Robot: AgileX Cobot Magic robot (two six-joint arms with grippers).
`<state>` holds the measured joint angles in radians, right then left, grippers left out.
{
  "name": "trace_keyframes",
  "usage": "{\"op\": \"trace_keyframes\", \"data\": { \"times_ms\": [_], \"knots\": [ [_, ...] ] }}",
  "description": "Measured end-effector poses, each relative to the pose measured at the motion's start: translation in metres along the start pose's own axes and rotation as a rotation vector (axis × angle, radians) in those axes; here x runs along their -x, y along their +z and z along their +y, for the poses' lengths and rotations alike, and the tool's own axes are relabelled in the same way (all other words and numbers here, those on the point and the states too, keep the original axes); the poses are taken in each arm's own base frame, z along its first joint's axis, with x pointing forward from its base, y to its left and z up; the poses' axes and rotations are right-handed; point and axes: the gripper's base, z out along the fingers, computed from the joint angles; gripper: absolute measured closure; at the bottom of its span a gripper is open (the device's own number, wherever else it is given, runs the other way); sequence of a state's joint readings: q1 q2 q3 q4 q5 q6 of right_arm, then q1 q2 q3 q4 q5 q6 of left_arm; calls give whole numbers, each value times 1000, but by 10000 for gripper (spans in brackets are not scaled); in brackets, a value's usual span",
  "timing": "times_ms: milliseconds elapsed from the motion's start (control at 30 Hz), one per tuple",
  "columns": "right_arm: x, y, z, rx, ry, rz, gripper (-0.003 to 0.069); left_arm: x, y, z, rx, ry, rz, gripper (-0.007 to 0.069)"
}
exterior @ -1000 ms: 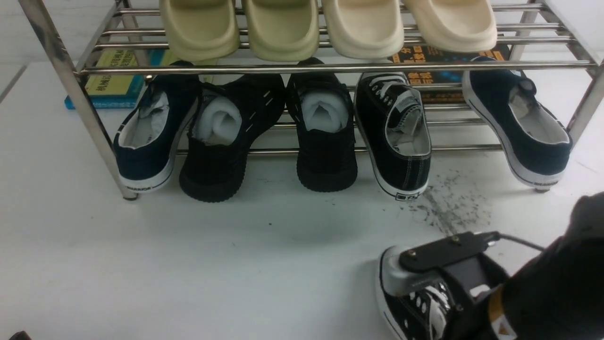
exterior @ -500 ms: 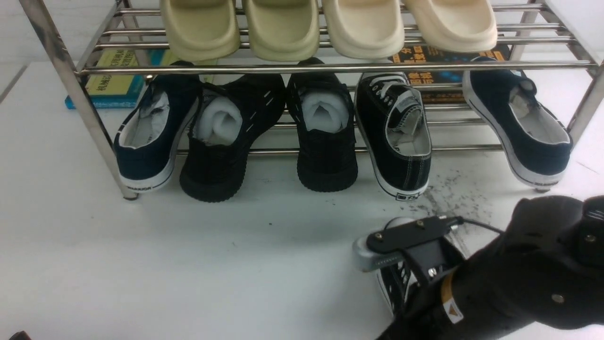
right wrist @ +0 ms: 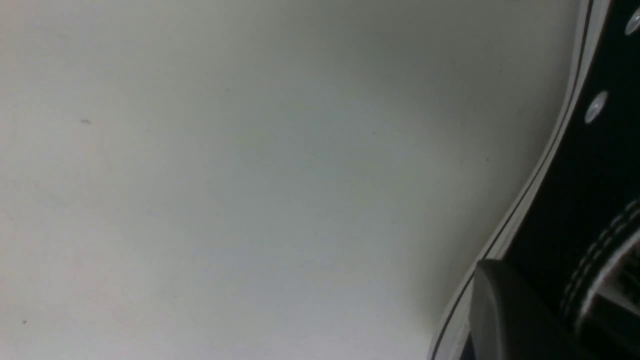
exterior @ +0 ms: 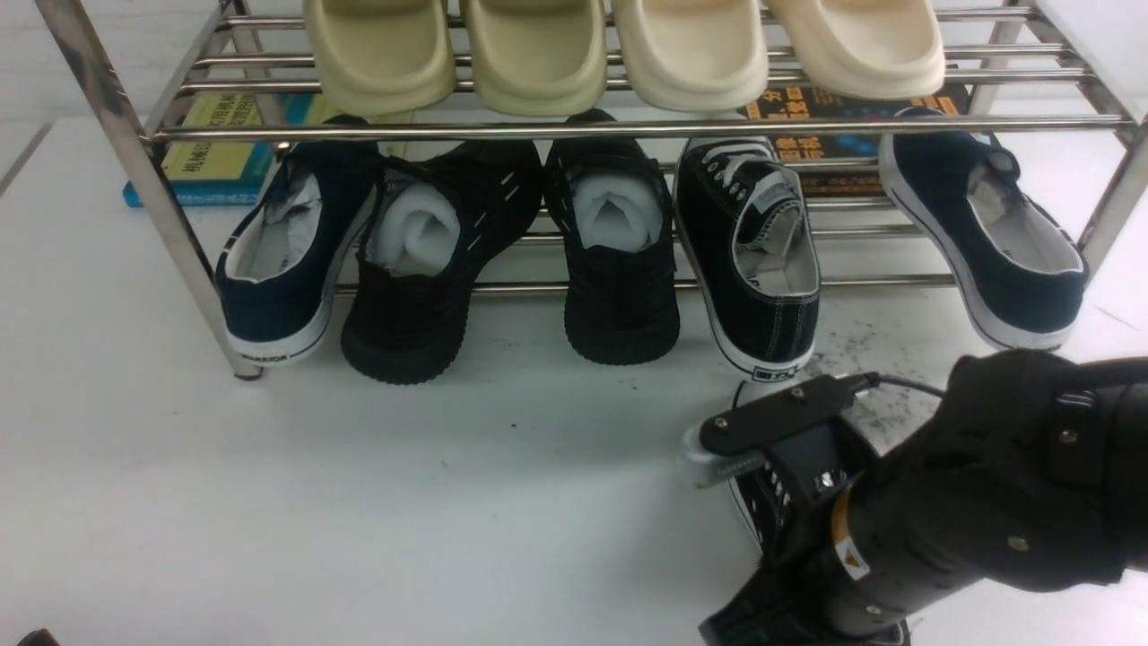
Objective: Take the shoes off the shelf with your hand on the white table.
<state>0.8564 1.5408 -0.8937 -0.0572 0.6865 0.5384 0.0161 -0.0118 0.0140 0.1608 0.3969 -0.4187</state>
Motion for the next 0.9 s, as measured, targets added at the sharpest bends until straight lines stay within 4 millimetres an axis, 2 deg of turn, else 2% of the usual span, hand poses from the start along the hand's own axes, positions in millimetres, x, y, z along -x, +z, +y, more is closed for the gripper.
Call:
{"op": "trace_keyframes", "data": {
  "times_ms": [133,233,333,400,433,467,533,633,700,733,767,800,900],
  "knots": [
    [0,7,-1,-17,-7,21,612,0,0,0,0,0,0,382],
    [1,7,-1,-27,-21,15,568,0,0,0,0,0,0,382],
    [2,7,-2,-29,-18,11,512,0,0,0,0,0,0,382],
    [4,5,-2,-33,-17,16,451,0,0,0,0,0,0,382],
    [6,1,-1,-44,-14,33,381,0,0,0,0,0,0,382],
    [6,0,-1,-44,-13,35,373,0,0,0,0,0,0,382],
    [12,-12,1,-72,-8,75,276,0,0,0,0,0,0,382],
    [26,-32,6,-97,-27,83,213,0,0,0,0,0,0,382],
    [33,-42,7,-116,-52,75,200,0,0,0,0,0,0,382],
    [42,-54,8,-140,-79,53,190,0,0,0,0,0,0,382],
    [43,-56,8,-139,-78,50,189,0,0,0,0,0,0,382],
    [52,-67,8,-170,-103,9,186,0,0,0,0,0,0,382],
    [65,-79,5,-210,-120,-68,183,0,0,0,0,0,0,382]
  ]
}}
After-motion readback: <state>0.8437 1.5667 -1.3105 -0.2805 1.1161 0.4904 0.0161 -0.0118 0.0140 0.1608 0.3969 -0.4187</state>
